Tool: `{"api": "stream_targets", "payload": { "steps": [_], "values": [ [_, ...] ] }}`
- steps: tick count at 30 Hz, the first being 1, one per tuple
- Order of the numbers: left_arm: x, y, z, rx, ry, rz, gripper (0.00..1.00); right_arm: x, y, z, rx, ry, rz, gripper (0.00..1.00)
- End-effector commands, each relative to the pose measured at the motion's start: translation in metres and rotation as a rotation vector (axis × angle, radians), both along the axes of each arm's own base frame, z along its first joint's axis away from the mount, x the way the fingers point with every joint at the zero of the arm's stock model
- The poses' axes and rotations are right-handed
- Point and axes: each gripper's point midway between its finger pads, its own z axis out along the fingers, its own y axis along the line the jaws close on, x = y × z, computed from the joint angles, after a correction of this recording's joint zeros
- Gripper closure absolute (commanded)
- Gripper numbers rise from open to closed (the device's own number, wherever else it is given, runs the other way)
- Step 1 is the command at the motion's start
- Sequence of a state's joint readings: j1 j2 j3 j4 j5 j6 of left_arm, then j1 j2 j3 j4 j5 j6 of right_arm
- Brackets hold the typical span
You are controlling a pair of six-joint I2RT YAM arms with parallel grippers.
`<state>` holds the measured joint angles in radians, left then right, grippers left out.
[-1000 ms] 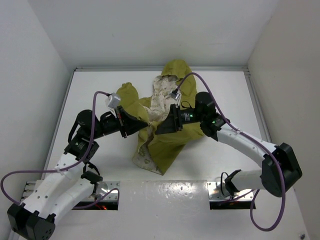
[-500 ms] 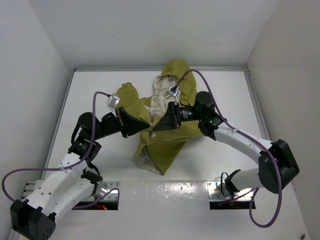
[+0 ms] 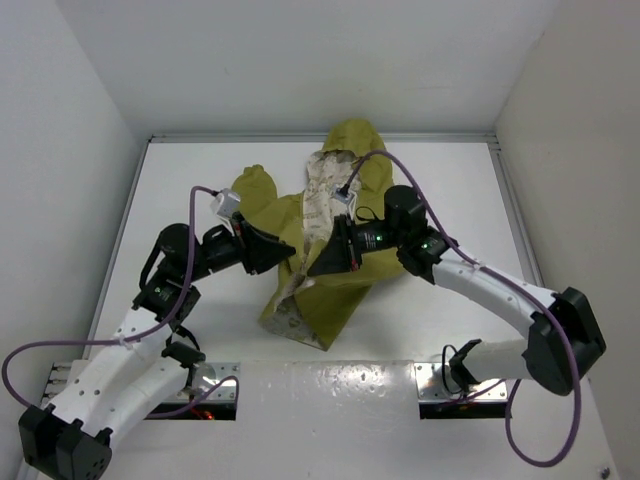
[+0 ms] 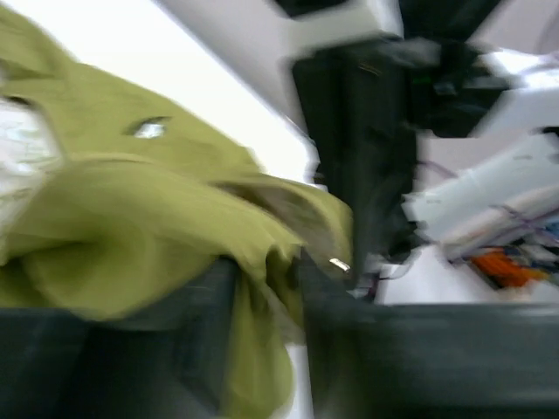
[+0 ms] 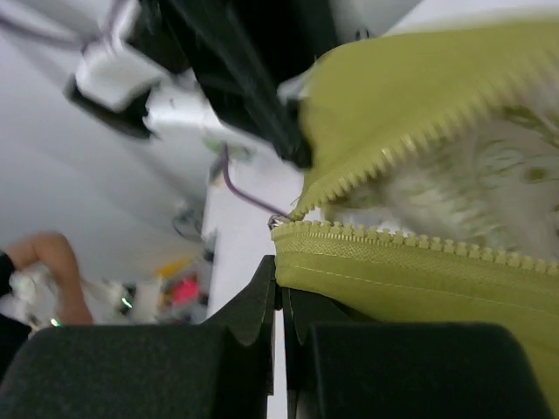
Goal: Zip up the jacket
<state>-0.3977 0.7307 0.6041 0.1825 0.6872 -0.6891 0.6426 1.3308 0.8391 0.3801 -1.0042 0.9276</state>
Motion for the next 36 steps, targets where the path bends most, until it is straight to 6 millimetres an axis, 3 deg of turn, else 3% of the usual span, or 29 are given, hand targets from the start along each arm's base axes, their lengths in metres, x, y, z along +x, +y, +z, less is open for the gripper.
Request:
{"api": "stream_targets", "payload": {
  "steps": [1,3,5,6,7,8,9,11,13,16,19,23,28,36],
  "values": [
    [0.021,0.022,0.026,0.091,-0.171,0.17,0.56,-0.035,-0.007,0.006,-0.015,-0.279,0.139,1.0],
    [0.027,0.031,0.034,0.129,-0.206,0.235,0.43,-0.039,-0.009,0.0,-0.034,-0.266,0.146,1.0],
    [0.024,0.038,0.043,0.176,-0.293,0.251,0.39,-0.039,-0.009,-0.004,-0.044,-0.239,0.142,1.0],
    [0.022,0.038,0.04,0.196,-0.287,0.237,0.44,-0.035,-0.01,-0.005,-0.065,-0.222,0.12,1.0],
    [0.017,0.037,0.049,0.203,-0.312,0.218,0.51,-0.035,-0.009,-0.006,-0.069,-0.221,0.115,1.0],
    [0.011,0.035,0.05,0.22,-0.329,0.185,0.68,-0.034,-0.009,-0.006,-0.067,-0.213,0.112,1.0],
    [-0.001,0.031,0.043,0.232,-0.293,0.116,0.74,-0.032,-0.008,-0.007,-0.082,-0.201,0.097,1.0],
    [-0.01,0.027,0.035,0.24,-0.228,0.059,0.81,-0.029,-0.007,-0.008,-0.093,-0.159,0.085,1.0],
    [-0.024,0.025,0.009,0.275,-0.102,-0.008,0.82,-0.025,-0.005,-0.009,-0.103,-0.104,0.065,1.0],
    [-0.031,0.026,-0.015,0.318,0.017,-0.04,0.82,-0.02,-0.003,-0.012,-0.112,0.008,0.038,1.0],
    [-0.035,0.019,-0.032,0.339,0.103,-0.102,0.74,-0.015,0.001,-0.016,-0.127,0.115,0.007,1.0],
    [-0.033,0.011,-0.032,0.35,0.155,-0.119,0.65,-0.003,0.0,-0.04,-0.236,0.294,-0.089,1.0],
    [-0.023,0.009,-0.024,0.327,0.204,-0.068,0.63,0.007,-0.005,-0.061,-0.38,0.291,-0.18,1.0],
    [-0.02,-0.003,-0.031,0.324,0.261,-0.089,0.7,0.02,0.003,-0.058,-0.392,0.279,-0.21,1.0]
  ]
}}
